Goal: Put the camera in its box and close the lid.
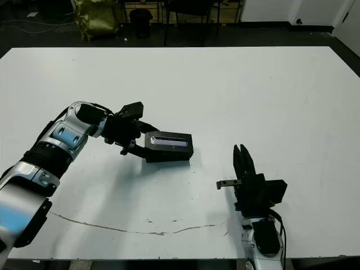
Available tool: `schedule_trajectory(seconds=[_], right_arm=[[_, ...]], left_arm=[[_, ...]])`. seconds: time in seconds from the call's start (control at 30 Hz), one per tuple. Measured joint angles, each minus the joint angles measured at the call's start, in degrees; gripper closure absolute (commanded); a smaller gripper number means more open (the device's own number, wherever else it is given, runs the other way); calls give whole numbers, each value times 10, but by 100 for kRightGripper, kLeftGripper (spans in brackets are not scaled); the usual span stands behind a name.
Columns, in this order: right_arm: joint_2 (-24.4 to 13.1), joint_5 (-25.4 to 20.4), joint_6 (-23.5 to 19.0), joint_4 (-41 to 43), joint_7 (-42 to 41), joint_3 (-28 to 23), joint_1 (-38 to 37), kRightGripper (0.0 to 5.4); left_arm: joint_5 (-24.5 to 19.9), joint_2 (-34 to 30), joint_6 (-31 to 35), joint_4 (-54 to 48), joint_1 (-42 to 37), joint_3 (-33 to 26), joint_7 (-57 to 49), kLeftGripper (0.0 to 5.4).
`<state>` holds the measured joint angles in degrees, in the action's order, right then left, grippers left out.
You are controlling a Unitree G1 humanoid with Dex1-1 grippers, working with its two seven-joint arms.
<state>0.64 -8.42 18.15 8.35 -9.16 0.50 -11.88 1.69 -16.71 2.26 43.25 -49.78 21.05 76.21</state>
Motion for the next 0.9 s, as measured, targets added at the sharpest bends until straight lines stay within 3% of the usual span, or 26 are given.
schedule_trajectory(seconds=[0.9], right_arm=[[1, -4, 6, -3, -6, -1, -1, 540]], left_arm=[[-3, 14, -12, 99, -19, -14, 18, 279]])
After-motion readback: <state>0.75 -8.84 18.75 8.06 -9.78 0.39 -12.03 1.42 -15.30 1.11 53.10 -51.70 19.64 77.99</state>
